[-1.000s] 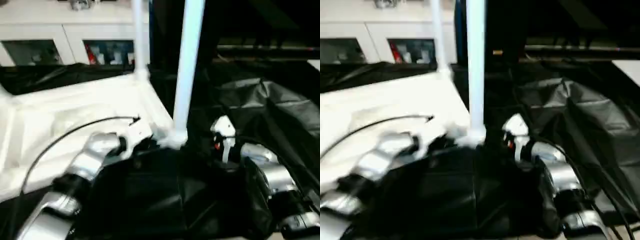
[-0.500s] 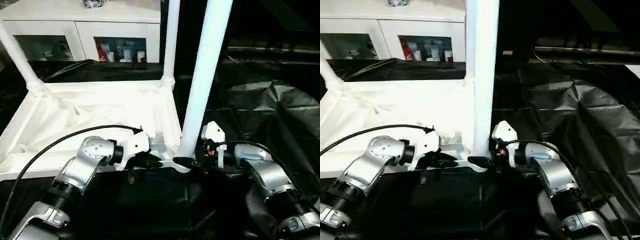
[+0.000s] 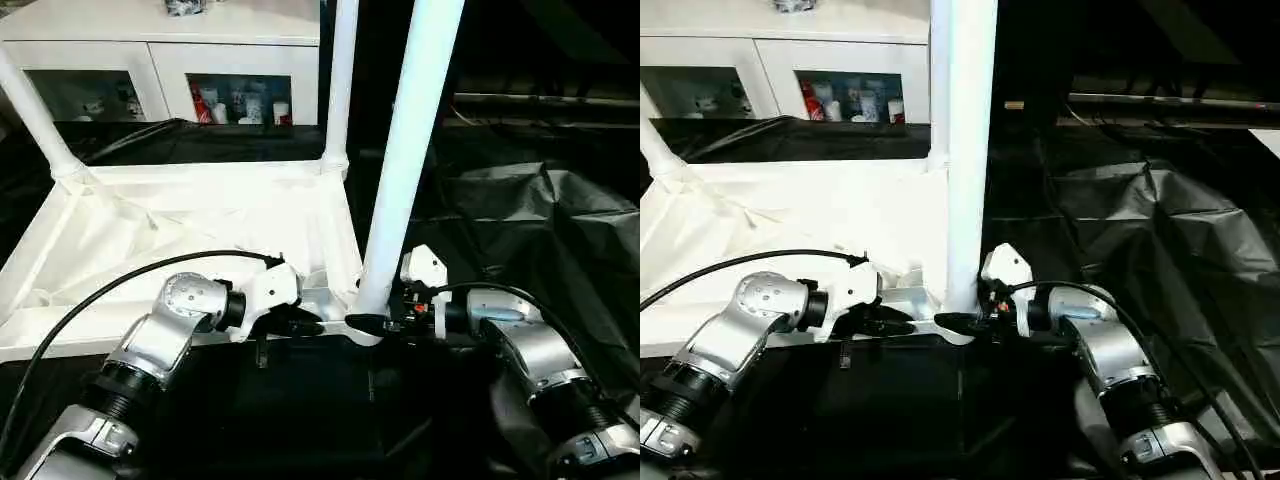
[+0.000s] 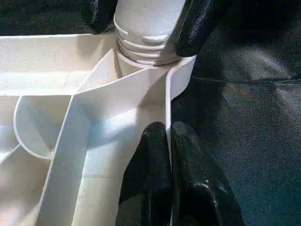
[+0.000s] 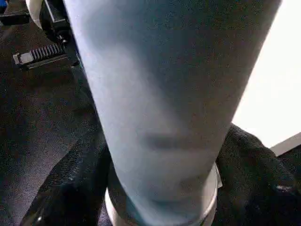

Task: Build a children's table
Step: Rotate leg to tighten

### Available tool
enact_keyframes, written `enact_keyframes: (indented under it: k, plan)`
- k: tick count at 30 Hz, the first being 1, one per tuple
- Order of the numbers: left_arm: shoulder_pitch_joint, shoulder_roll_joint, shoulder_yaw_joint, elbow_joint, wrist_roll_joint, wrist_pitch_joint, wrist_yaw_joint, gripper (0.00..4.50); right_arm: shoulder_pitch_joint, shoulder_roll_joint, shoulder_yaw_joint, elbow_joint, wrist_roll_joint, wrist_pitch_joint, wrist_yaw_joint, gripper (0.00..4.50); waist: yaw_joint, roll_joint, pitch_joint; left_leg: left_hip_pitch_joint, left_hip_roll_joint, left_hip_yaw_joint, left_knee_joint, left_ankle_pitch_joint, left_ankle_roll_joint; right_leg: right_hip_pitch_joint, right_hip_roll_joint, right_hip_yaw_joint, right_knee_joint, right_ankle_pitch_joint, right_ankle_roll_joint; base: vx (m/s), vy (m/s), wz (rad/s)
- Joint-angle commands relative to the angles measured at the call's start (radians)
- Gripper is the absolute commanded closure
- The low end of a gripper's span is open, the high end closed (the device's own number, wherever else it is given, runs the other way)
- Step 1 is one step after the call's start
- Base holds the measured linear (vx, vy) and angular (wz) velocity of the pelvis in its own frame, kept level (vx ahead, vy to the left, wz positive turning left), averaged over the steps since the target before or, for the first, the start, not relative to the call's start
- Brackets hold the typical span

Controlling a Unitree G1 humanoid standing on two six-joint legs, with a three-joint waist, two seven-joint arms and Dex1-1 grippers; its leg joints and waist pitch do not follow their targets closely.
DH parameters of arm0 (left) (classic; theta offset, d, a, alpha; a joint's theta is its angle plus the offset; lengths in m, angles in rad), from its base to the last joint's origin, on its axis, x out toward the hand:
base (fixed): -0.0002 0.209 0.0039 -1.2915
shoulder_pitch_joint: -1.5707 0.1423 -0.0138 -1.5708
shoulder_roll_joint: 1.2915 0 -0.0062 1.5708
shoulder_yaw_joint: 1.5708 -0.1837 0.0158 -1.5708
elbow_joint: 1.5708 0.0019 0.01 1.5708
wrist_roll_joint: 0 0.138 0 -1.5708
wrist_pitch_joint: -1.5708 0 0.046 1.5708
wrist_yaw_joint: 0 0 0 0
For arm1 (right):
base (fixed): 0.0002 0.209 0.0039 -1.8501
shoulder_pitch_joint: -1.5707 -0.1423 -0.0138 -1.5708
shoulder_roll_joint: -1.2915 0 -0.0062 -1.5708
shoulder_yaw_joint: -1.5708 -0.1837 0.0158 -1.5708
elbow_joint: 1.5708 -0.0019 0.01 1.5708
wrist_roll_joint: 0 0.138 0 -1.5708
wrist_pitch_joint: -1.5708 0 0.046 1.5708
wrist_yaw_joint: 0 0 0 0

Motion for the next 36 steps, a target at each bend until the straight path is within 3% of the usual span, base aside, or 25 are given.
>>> enact_keyframes:
  k: [1, 3, 8, 11, 13, 14, 15, 16, 19, 21, 24, 27, 32, 36]
  plan:
    - [0.018, -0.001, -0.024, -0.017, -0.009, -0.002, -0.03, 4.5, 0.004, -0.004, -0.003, 0.005, -0.011, 0.014, -0.012, 1.56, 0.001, -0.01, -0.061, 0.009, 0.023, -0.004, -0.059, -0.205, 0.038, 0.051, -0.057, 0.04, -0.062, -0.208, -0.193, 0.0, 0.0, 0.0]
    - [0.009, -0.017, -0.015, 0.011, 0.012, 0.002, 0.028, 4.5, 0.002, 0.014, -0.016, 0.029, -0.021, 0.012, -0.062, 1.74, -0.001, -0.01, -0.062, 0.009, 0.023, -0.004, -0.059, -0.205, 0.035, 0.05, -0.057, 0.041, -0.062, -0.209, -0.192, 0.0, 0.0, 0.0]
    - [-0.035, -0.07, 0.0, 0.105, 0.069, 0.03, 0.185, 4.5, -0.039, 0.072, -0.059, 0.161, -0.069, -0.004, -0.27, 1.85, -0.01, -0.011, -0.054, 0.014, 0.02, -0.006, -0.065, -0.27, 0.005, 0.044, -0.059, 0.041, -0.078, -0.343, -0.166, 0.0, 0.0, 0.0]
    - [-0.091, -0.161, 0.019, 0.188, 0.107, 0.096, 0.368, 4.5, -0.111, 0.168, -0.151, 0.315, -0.076, 0.032, -0.594, 1.86, -0.03, -0.011, -0.044, 0.024, 0.013, -0.013, -0.069, -0.358, -0.032, 0.035, -0.062, 0.033, -0.097, -0.521, -0.118, -0.054, 0.004, -0.03]
    - [-0.13, -0.221, 0.037, 0.235, 0.123, 0.137, 0.494, 4.5, -0.149, 0.217, -0.201, 0.374, -0.064, 0.057, -0.769, 1.86, -0.032, -0.012, -0.048, 0.023, 0.013, -0.019, -0.07, -0.37, -0.03, 0.041, -0.066, 0.027, -0.108, -0.57, -0.081, -0.051, 0.013, -0.07]
    - [-0.13, -0.221, 0.037, 0.235, 0.123, 0.137, 0.494, 4.5, -0.149, 0.217, -0.201, 0.374, -0.064, 0.057, -0.769, 1.86, -0.032, -0.012, -0.048, 0.023, 0.013, -0.019, -0.07, -0.37, -0.03, 0.041, -0.066, 0.027, -0.108, -0.57, -0.081, 0.0, 0.0, 0.0]
    - [-0.162, -0.272, 0.046, 0.271, 0.134, 0.156, 0.587, 4.5, -0.185, 0.254, -0.232, 0.431, -0.054, 0.076, -0.897, 1.86, -0.037, -0.009, -0.047, 0.03, 0.012, -0.018, -0.069, -0.379, -0.032, 0.029, -0.062, 0.027, -0.112, -0.557, -0.084, 0.0, 0.0, 0.0]
    - [-0.169, -0.283, 0.047, 0.278, 0.138, 0.158, 0.606, 4.5, -0.194, 0.263, -0.238, 0.446, -0.05, 0.079, -0.92, 1.86, -0.038, -0.011, -0.047, 0.033, 0.009, -0.017, -0.067, -0.388, -0.033, 0.028, -0.06, 0.025, -0.112, -0.563, -0.082, 0.0, 0.0, 0.0]
    - [-0.183, -0.307, 0.043, 0.294, 0.143, 0.143, 0.608, 4.5, -0.22, 0.275, -0.22, 0.489, -0.08, 0.037, -0.936, 1.86, -0.031, -0.014, -0.051, 0.022, 0.01, -0.018, -0.07, -0.375, -0.012, 0.036, -0.062, 0.024, -0.111, -0.521, -0.075, 0.0, 0.0, 0.0]
    - [-0.187, -0.311, 0.039, 0.301, 0.15, 0.132, 0.608, 4.5, -0.231, 0.28, -0.218, 0.509, -0.09, 0.021, -0.944, 1.86, -0.028, -0.015, -0.053, 0.024, 0.01, -0.015, -0.069, -0.368, -0.002, 0.031, -0.064, 0.028, -0.107, -0.486, -0.093, 0.0, 0.0, 0.0]
    - [-0.177, -0.299, 0.023, 0.304, 0.166, 0.097, 0.593, 4.5, -0.249, 0.285, -0.21, 0.534, -0.104, -0.029, -0.922, 1.86, -0.029, -0.015, -0.052, 0.02, 0.011, -0.016, -0.071, -0.369, 0.002, 0.034, -0.064, 0.028, -0.105, -0.477, -0.097, 0.0, 0.0, 0.0]
    - [-0.166, -0.284, 0.021, 0.299, 0.162, 0.082, 0.578, 4.5, -0.242, 0.285, -0.195, 0.508, -0.099, -0.077, -0.852, 1.16, -0.028, -0.014, -0.053, 0.018, 0.011, -0.014, -0.071, -0.362, 0.006, 0.036, -0.065, 0.029, -0.103, -0.46, -0.104, 0.0, 0.0, 0.0]
    - [-0.15, -0.257, 0.016, 0.289, 0.16, 0.059, 0.544, 4.5, -0.245, 0.26, -0.203, 0.48, -0.079, -0.109, -0.794, 0.74, -0.025, -0.013, -0.055, 0.014, 0.012, -0.012, -0.071, -0.324, 0.018, 0.04, -0.065, 0.033, -0.098, -0.416, -0.121, 0.0, 0.0, 0.0]
    - [-0.144, -0.232, 0.015, 0.286, 0.158, 0.033, 0.507, 4.5, -0.227, 0.223, -0.199, 0.42, -0.046, -0.102, -0.645, 0.39, -0.021, -0.014, -0.057, 0.012, 0.014, -0.009, -0.069, -0.291, 0.03, 0.045, -0.062, 0.034, -0.09, -0.352, -0.143, 0.0, 0.0, 0.0]
